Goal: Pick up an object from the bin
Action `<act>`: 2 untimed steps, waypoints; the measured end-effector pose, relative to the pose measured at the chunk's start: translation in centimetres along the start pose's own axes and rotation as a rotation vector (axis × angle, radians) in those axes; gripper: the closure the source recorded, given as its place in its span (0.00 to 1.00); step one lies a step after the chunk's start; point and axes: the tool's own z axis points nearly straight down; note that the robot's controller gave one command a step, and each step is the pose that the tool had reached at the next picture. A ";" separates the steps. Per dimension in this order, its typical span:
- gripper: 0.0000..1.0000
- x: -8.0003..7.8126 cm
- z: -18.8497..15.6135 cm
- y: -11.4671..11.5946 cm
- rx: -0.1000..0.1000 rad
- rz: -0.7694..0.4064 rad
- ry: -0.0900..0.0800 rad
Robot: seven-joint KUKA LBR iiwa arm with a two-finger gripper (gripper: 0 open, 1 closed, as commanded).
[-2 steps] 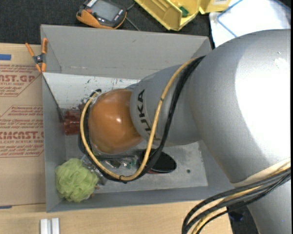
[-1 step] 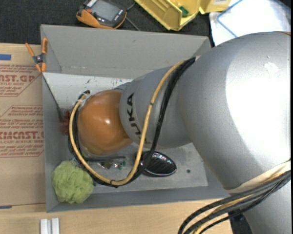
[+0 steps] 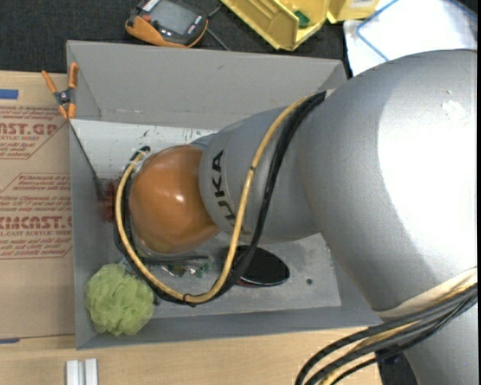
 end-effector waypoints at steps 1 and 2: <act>1.00 0.1 -1.6 0.1 -0.003 0.000 0.004; 1.00 -0.1 -3.6 0.1 -0.003 -0.001 0.002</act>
Offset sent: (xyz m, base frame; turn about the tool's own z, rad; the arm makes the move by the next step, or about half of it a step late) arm -0.0018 -0.0005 0.0160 0.0001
